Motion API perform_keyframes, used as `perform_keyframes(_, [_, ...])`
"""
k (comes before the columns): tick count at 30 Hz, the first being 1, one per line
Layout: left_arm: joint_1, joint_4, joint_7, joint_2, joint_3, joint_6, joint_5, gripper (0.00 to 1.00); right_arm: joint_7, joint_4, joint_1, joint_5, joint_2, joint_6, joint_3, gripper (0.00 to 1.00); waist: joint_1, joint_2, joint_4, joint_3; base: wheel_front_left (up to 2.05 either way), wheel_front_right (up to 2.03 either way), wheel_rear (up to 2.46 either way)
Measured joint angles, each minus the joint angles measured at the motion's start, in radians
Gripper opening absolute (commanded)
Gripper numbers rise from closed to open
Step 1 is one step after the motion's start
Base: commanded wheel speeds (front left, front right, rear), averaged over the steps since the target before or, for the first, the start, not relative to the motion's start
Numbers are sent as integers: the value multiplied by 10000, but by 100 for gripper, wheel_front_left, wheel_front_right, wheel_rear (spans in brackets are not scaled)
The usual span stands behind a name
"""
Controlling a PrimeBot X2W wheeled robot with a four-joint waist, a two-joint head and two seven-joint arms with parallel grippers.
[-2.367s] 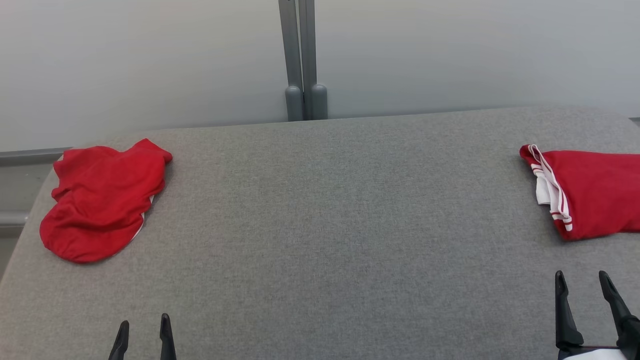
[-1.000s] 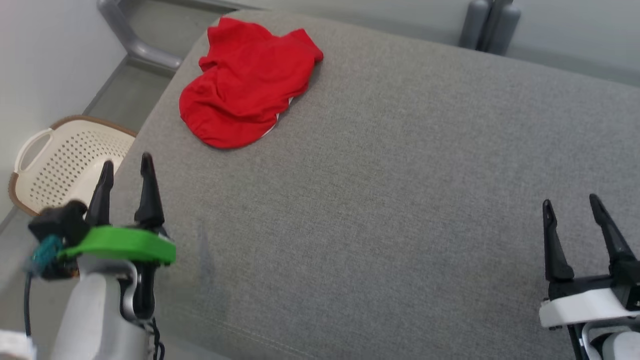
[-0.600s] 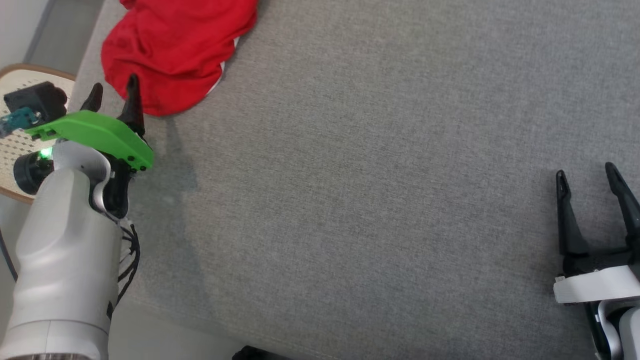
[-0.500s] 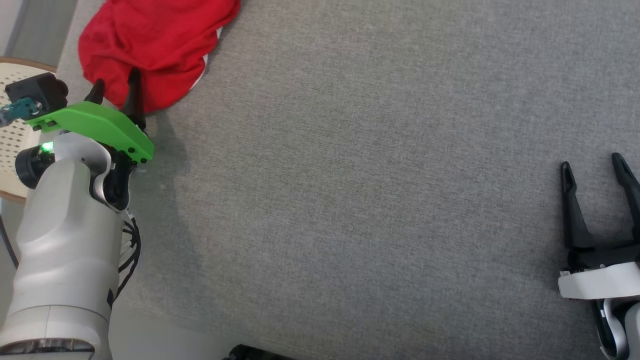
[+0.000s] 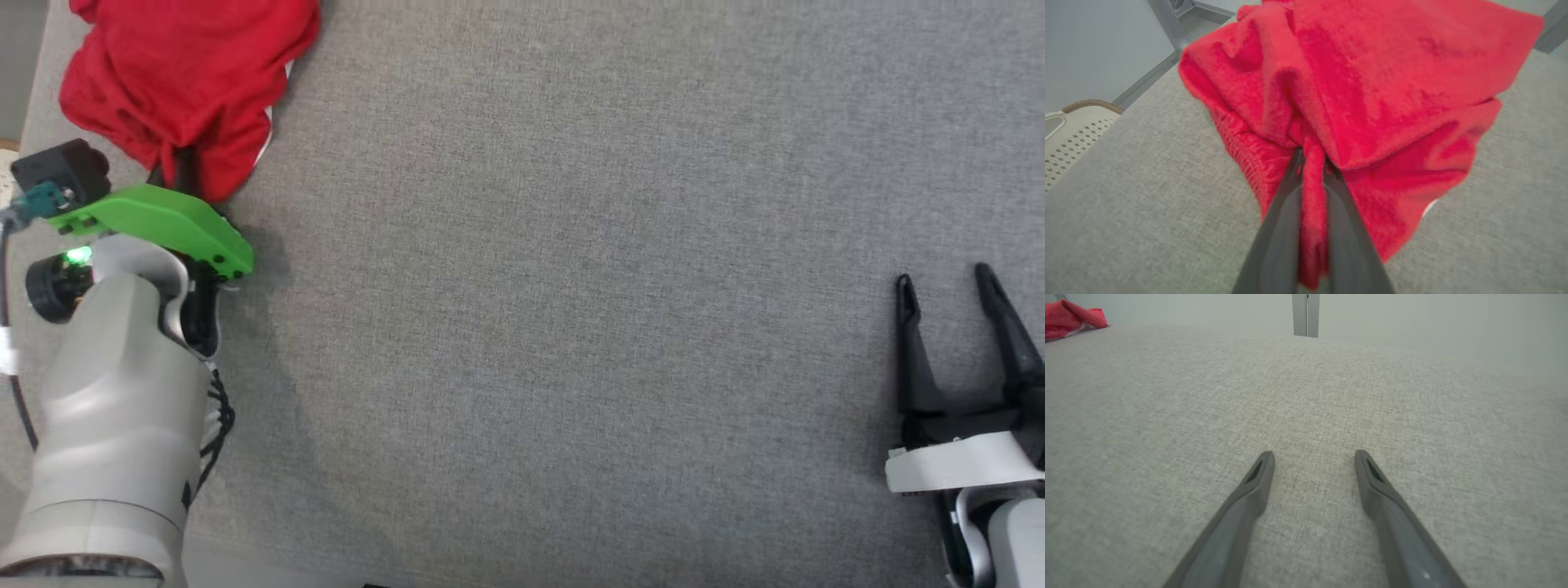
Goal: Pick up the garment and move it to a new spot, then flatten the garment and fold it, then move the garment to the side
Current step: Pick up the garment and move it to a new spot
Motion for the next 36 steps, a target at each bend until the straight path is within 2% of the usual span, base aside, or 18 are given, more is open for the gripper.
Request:
perform_keyframes(6, [1132,-2629,-314,-293,-1306,-15,-236,0,90,715,114,128,840,0,412,100,0,0,-112,-963,0,0,0])
perform_keyframes(12, [2676,-6627,497,-656,-2581,4,-435,0,105,1041,329,267,1216,4,717,100,0,0,-500,-2102,0,0,0])
perform_keyframes(19, [3985,-11275,2090,-1139,-3944,853,-629,0,107,1139,424,535,1312,4,874,100,-1,0,-1642,-2917,0,0,0])
perform_keyframes(23, [4160,-13012,2853,-1218,-4778,1365,-495,0,105,1139,424,867,1325,4,922,100,-1,0,-2455,-3180,0,0,0])
perform_keyframes(27, [4192,-13750,3331,-1312,-5227,1829,-504,0,105,1168,430,1062,1325,4,907,100,-1,1,-3176,-3361,0,0,0])
perform_keyframes(30, [4213,-13453,3492,-1321,-5158,2190,-602,0,105,1206,427,1202,1323,4,940,100,-1,1,-3672,-3454,0,0,0])
perform_keyframes(33, [4220,-12374,3528,-1179,-4924,2548,-380,0,105,1223,401,1340,1325,4,974,100,-1,1,-4121,-3490,0,0,0])
perform_keyframes(36, [4234,-10891,3570,-1185,-4690,2612,-727,0,105,1237,301,1430,1325,4,953,100,-1,0,-4451,-3450,0,0,0])
